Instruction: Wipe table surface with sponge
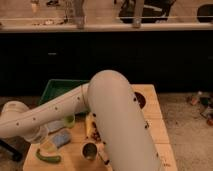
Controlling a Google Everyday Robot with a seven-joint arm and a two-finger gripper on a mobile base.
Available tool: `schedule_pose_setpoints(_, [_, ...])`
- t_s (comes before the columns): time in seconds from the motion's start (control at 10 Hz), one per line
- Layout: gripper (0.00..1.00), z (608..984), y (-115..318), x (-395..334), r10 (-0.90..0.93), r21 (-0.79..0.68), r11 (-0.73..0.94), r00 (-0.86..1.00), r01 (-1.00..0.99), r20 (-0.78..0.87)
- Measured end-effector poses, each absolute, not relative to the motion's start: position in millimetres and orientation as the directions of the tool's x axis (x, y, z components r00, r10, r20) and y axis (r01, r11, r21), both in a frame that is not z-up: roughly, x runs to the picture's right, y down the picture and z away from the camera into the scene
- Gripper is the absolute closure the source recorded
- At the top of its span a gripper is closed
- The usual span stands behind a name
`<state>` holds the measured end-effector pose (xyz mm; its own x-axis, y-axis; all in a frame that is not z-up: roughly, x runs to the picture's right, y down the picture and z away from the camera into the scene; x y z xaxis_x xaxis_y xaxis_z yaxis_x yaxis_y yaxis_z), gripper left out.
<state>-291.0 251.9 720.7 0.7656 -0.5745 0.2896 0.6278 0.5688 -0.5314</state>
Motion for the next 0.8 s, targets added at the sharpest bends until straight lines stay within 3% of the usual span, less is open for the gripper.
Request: schedule_pose_setpoints(0.8, [0.2,734.0,270.5,-274.4,-0.473,-0.5,0.651,0.821,0.571,0.321])
